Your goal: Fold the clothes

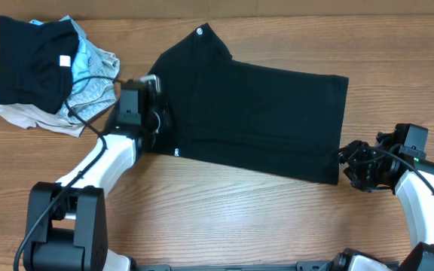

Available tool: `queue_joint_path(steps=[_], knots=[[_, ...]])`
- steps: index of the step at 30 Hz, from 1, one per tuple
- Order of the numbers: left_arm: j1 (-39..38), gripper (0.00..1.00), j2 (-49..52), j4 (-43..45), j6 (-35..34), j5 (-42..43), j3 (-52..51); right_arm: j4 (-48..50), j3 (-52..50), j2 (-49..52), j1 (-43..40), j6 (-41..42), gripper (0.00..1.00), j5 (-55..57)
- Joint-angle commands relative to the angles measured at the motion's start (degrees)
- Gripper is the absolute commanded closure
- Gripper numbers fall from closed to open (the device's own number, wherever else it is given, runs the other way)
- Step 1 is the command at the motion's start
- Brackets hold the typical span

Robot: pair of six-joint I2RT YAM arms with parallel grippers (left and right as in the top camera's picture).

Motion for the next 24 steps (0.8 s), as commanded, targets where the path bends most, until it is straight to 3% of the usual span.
queue_joint_path(steps=[1, 4, 7, 11, 16, 24], knots=[[0.3, 0.96, 0.2, -2.1, -3.2, 2.4, 9.2, -0.8, 1.2, 0.1, 0.3, -0.4, 0.39, -0.3], [0.2, 0.95, 0.2, -11.8, 0.5, 5.9, 17.1, -1.7, 1.2, 0.1, 0.3, -0.4, 0.39, -0.3], [-1.1, 0.88, 0.2, -28.3, 6.8, 11.4, 23.0, -1.9, 1.2, 0.1, 0.3, -0.4, 0.38, -0.3], [-5.1, 0.75, 0.5, -38.9, 14.1, 7.3, 21.6, -1.5, 1.2, 0.1, 0.3, -0.4, 0.34, -0.3], [-10.5, 0.72, 2.8, -40.5, 16.7, -6.2, 16.2, -0.9, 1.2, 0.1, 0.3, -0.4, 0.34, -0.3], [-10.5, 0.71, 11.4, -36.9, 12.8, -8.5, 13.9, -1.8, 1.2, 0.1, 0.3, -0.4, 0.33, -0.3]])
